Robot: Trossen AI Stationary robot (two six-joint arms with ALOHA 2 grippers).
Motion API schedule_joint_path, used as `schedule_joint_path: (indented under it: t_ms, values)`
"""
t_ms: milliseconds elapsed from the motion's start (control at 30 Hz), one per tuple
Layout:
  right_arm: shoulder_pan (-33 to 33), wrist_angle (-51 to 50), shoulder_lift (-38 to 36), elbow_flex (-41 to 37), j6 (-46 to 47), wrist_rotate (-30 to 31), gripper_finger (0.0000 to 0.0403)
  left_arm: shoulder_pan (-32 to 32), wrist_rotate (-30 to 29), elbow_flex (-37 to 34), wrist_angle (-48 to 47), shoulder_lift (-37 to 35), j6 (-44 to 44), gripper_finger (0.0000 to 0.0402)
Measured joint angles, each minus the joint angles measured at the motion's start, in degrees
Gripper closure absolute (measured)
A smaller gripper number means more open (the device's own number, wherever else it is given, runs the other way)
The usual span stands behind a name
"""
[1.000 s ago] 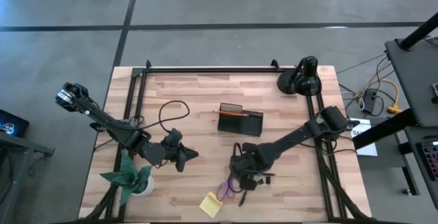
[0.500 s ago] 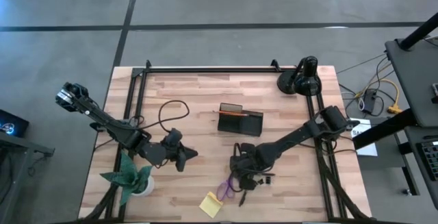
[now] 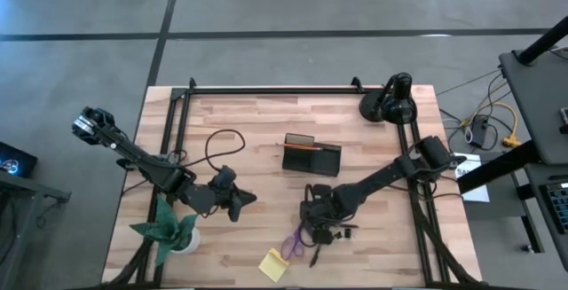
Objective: Pick and place office supplies into organizer
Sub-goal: Put the top black pen into the black desk organizer
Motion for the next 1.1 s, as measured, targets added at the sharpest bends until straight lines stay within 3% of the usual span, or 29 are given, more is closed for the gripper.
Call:
schedule_joint_path:
  t_ms: [267, 467, 767, 833, 1000, 1100]
  values:
    - [-0.25, 0.10, -0.05, -0.59, 0.07, 1.23, 0.0366, 0.00, -1.56, -0.02, 0.09, 0.00, 0.00, 0.0378]
    - [-0.25, -0.66, -2.02, 1.81, -0.07, 3.00, 0.0379, 0.00, -1.55, -0.03, 0.14, 0.00, -0.14, 0.0378]
    - [-3.28, 4.48, -17.59, 2.96, 5.82, 35.39, 0.0378, 0.02, -1.79, -0.04, 0.20, -0.02, -0.24, 0.0378]
    - [-6.40, 8.89, -20.42, 2.29, 4.12, 38.43, 0.0378, 0.02, -2.36, -0.04, 0.11, -0.02, -0.09, 0.0378]
    - [-15.54, 22.18, -22.04, 0.59, -8.76, 37.22, 0.0378, 0.02, -4.10, -0.07, 0.03, -0.04, 0.01, 0.0378]
    - [-21.01, 30.23, -21.47, 0.76, -13.58, 28.35, 0.0378, 0.02, -4.19, -0.09, 0.08, -0.04, 1.32, 0.0378]
